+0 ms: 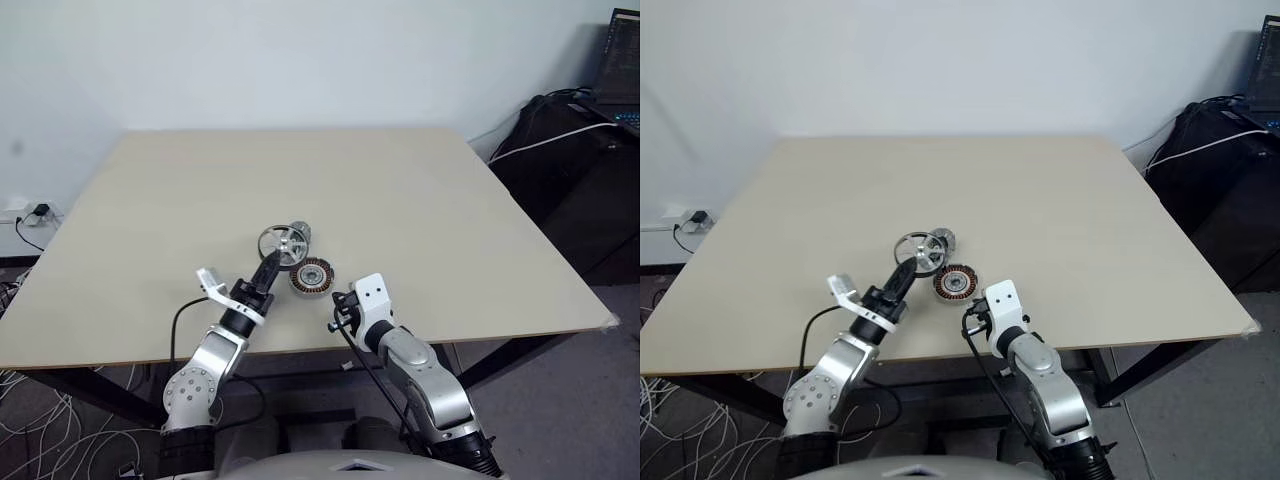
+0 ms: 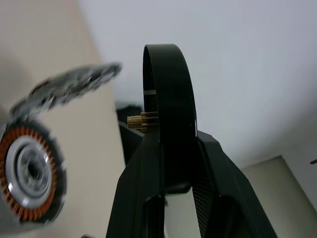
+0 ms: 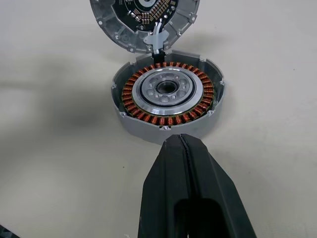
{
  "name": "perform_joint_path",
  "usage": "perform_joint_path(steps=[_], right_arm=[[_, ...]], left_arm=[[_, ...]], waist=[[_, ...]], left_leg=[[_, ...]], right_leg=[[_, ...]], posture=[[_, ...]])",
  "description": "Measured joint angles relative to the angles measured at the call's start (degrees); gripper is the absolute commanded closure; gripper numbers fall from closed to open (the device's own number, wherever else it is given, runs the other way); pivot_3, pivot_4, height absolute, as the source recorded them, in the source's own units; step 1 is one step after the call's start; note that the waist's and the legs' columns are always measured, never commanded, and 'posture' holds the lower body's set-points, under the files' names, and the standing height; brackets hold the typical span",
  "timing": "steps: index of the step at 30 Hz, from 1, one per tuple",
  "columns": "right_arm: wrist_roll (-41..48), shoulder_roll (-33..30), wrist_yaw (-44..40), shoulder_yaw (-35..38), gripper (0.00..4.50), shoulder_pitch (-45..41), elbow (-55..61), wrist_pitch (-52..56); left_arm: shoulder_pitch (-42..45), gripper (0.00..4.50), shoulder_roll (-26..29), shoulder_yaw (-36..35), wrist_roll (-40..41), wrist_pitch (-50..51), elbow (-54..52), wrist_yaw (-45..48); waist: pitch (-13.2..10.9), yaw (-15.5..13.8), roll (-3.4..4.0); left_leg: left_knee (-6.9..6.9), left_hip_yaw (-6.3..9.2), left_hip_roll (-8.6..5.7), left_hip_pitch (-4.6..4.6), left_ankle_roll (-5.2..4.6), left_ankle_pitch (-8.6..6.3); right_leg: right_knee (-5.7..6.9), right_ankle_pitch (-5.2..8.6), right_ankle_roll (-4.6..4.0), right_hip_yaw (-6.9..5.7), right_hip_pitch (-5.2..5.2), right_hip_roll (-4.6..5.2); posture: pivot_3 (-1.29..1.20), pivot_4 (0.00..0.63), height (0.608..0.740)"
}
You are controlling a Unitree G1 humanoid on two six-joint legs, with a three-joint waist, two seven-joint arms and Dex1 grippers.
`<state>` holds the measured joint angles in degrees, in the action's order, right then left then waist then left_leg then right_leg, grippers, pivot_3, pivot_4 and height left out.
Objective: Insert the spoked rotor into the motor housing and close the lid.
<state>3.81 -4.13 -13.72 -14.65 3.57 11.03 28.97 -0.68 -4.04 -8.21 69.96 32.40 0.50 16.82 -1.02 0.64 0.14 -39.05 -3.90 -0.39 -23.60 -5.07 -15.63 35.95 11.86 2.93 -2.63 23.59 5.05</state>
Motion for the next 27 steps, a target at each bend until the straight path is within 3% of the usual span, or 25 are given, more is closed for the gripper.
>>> perform_joint_path(steps=[27], right_arm=[[-0.2, -0.1, 0.3, -0.2, 4.5, 0.5, 0.0, -0.1]], left_arm=[[7.2, 4.06, 0.3, 3.0, -8.3, 1.9, 15.1, 1.9]], waist=[[0.0, -0.1, -0.01]], left_leg=[[0.0, 0.01, -0.02, -0.05, -0.01, -0.01]], right_leg=[[-0.01, -0.01, -0.01, 0.01, 0.06, 0.23]], posture=[[0.0, 0.0, 0.74]])
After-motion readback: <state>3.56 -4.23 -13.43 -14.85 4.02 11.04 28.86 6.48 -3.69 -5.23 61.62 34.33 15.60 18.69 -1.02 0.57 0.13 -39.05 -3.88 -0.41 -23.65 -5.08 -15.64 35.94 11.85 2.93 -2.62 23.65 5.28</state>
